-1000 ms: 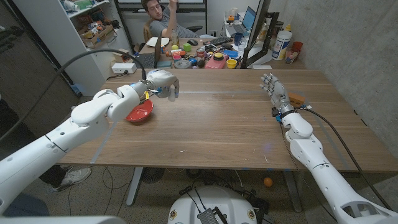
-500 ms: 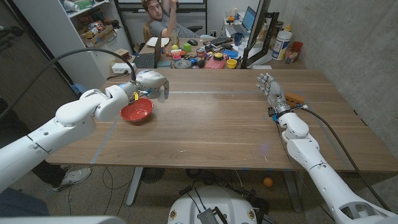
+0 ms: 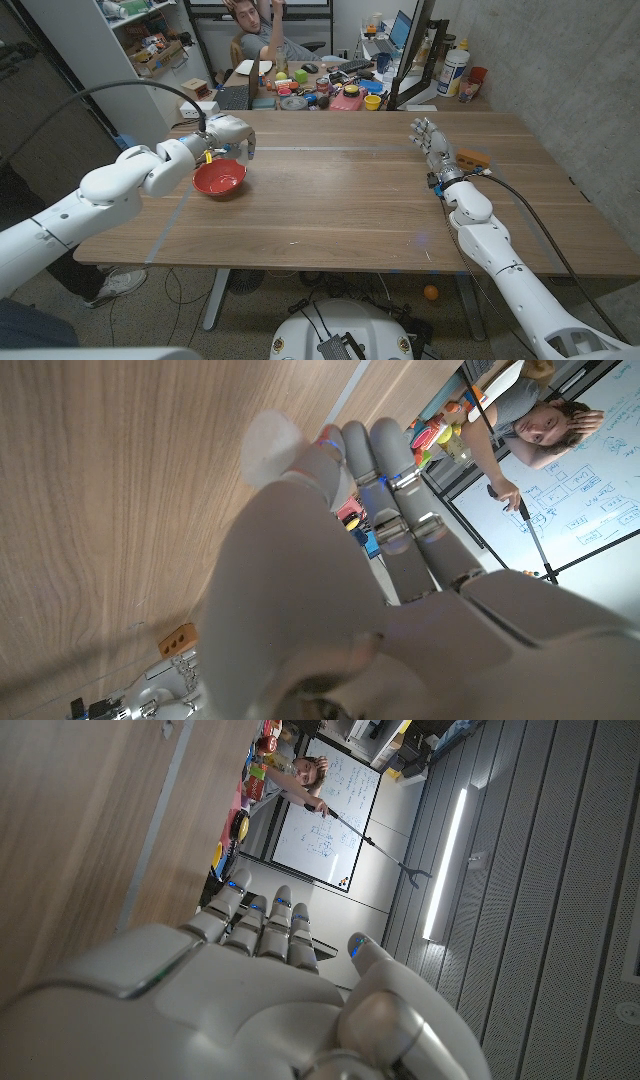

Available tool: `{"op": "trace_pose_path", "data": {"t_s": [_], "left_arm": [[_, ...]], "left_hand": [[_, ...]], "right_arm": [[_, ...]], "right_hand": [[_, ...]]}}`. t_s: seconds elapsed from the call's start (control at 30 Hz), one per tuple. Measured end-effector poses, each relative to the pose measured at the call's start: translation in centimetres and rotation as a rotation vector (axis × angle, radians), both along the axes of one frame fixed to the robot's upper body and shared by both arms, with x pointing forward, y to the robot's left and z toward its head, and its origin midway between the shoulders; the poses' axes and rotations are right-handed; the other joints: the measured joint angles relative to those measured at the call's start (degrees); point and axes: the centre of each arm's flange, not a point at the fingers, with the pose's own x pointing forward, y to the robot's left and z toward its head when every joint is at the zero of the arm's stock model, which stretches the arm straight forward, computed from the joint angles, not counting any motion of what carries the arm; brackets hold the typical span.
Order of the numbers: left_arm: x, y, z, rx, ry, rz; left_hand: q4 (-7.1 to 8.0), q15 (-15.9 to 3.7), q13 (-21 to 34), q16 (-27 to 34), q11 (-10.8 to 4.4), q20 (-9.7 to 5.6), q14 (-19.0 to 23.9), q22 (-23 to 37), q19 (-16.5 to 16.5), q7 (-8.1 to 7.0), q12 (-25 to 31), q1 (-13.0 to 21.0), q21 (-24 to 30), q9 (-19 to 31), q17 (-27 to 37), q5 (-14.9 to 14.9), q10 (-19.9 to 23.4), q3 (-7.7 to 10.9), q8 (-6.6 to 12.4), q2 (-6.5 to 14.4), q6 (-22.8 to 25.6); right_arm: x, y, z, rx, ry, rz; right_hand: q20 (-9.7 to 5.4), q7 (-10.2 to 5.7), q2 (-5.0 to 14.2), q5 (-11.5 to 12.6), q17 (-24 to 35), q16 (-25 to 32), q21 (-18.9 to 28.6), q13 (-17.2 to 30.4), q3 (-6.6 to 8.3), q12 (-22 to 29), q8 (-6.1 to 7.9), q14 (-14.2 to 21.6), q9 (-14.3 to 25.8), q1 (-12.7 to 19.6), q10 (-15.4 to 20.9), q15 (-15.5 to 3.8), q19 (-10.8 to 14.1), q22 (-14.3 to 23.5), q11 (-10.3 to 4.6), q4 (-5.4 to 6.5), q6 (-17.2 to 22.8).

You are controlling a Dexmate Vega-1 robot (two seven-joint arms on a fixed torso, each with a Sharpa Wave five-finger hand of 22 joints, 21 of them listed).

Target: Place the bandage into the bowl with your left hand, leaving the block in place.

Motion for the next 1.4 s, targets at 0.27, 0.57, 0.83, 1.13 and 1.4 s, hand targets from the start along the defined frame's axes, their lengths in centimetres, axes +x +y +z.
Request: {"op": "trace_pose_path", "data": {"t_s": [0.27,0.57,0.83,1.13,1.4], "left_arm": [[0.4,1.6,0.1,-0.001,-0.008,0.042],[1.2,3.3,0.2,0.009,-0.021,0.102],[1.8,4.5,0.3,0.022,-0.031,0.148],[2.3,5.5,0.5,0.037,-0.051,0.2],[3.6,7.2,-0.1,0.052,-0.034,0.272]], "left_hand": [[-0.18,-0.22,0.05,-0.42,-0.19,0.0,0.4,0.0,0.01,-0.15,-0.27,0.08,0.0,-0.02,-0.02,0.0,0.21,0.18,-0.01,-0.38,0.16],[-0.23,-0.3,0.13,-0.46,-0.01,0.01,0.48,0.01,0.01,-0.36,-0.43,0.08,0.4,-0.2,-0.02,-0.01,0.41,0.24,-0.06,-0.53,0.36],[0.52,-0.22,-0.02,-0.89,-0.03,0.11,0.6,0.01,-0.31,-0.36,-0.66,-0.44,0.62,-0.22,-0.01,-0.17,0.82,1.47,-0.22,-1.04,0.36],[0.33,-0.24,0.08,-1.25,-0.09,0.11,0.78,0.01,-0.31,-0.08,-0.56,-0.46,0.89,-0.28,-0.02,-0.24,0.88,1.75,-0.23,-1.04,0.65],[0.34,-0.3,0.1,-1.33,-0.08,0.11,1.03,0.02,-0.73,-0.35,-0.56,-0.61,0.89,0.0,-0.02,-0.34,0.89,1.76,-0.45,-1.16,0.97]], "right_arm": [[-0.1,0.6,0.0,-0.003,0.001,-0.002],[-0.1,1.2,0.0,-0.005,0.002,-0.006],[-0.2,1.6,0.0,-0.006,0.004,-0.01],[-0.1,2.2,0.2,-0.008,0.003,-0.006],[0.2,2.5,0.4,-0.014,0.008,-0.014]], "right_hand": [[0.32,0.0,0.0,0.0,0.0,0.0,-0.22,0.0,0.0,0.0,0.0,0.0,0.0,0.0,0.0,0.0,0.32,0.0,0.0,0.0,0.0],[0.32,0.0,0.0,0.0,0.01,0.0,-0.22,0.0,0.25,0.0,0.0,0.0,0.0,0.0,0.0,0.0,0.32,0.0,0.0,-0.24,0.0],[0.21,0.0,0.0,0.0,0.08,0.0,-0.43,0.0,0.24,0.0,0.0,0.0,0.0,0.0,0.0,0.0,0.43,0.0,0.0,-0.24,0.0],[0.21,0.0,0.0,0.0,0.16,0.0,-0.42,0.0,0.24,0.0,0.0,0.0,0.0,0.0,0.0,0.0,0.42,0.0,0.0,-0.24,0.0],[0.21,0.0,0.0,0.0,0.0,0.0,-0.64,0.0,0.24,0.0,0.0,0.0,0.0,0.0,0.0,0.0,0.42,0.0,0.0,-0.24,0.0]]}}
